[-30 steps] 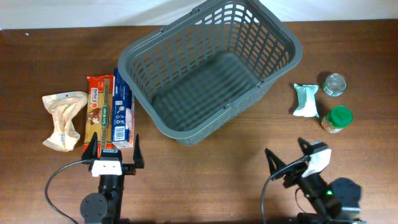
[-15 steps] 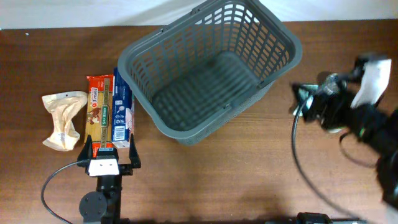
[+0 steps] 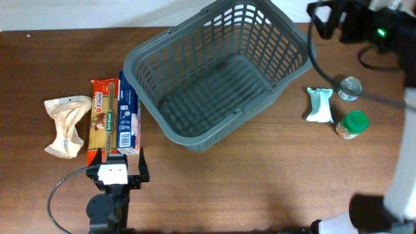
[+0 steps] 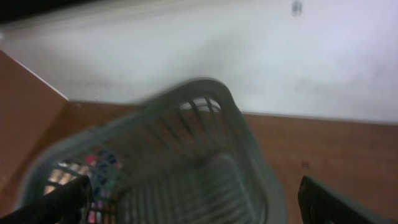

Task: Pack container
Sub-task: 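Hook the right gripper on the basket rim and pull it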

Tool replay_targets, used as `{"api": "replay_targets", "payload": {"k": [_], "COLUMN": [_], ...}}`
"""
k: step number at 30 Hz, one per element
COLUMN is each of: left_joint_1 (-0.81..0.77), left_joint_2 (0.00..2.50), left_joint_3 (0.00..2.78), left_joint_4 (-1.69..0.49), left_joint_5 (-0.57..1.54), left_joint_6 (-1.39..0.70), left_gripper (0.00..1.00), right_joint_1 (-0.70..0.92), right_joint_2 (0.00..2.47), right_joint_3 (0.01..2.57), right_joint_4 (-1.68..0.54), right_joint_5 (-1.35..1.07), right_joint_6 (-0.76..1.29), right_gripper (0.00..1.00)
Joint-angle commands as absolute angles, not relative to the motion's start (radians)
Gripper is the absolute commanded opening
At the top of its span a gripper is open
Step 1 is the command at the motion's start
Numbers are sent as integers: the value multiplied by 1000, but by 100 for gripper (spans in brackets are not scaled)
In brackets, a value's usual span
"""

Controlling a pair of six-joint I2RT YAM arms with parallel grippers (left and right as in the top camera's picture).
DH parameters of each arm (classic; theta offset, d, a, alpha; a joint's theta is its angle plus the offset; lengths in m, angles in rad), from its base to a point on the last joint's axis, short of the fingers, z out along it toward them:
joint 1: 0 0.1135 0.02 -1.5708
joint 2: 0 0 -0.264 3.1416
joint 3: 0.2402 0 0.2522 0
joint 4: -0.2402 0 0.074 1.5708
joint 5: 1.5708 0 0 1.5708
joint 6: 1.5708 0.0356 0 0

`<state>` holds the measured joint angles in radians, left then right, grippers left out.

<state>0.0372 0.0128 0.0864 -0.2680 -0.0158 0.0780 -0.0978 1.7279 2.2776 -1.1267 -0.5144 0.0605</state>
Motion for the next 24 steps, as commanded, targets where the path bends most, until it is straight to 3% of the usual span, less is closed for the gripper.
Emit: {"api": "replay_targets", "payload": {"k": [1, 5, 13, 21, 24], "left_joint_1": [43, 43, 43, 43, 43], "left_joint_2": [7, 8, 8, 8, 8], "left_joint_3": [100, 100, 100, 100, 100], "left_joint_4": [-322, -324, -325, -324, -325], "left_joint_5": [-23, -23, -23, -23, -23], "left_joint_6": [83, 83, 83, 83, 83], "left_gripper": [99, 99, 99, 99, 99], "right_joint_1": [-104, -104, -93, -33, -25], "right_joint_2": [1838, 1934, 2063, 2118, 2137], "right_joint_3": [2300, 2300, 2300, 2300, 2300], "right_joint_4": [-1146, -1179, -1206, -1207, -1209], "right_joint_5": [-493, -440, -429, -326, -327], "right_joint_6": [6, -43, -87, -146, -146], "right_gripper": [99, 94, 94, 82, 69]}}
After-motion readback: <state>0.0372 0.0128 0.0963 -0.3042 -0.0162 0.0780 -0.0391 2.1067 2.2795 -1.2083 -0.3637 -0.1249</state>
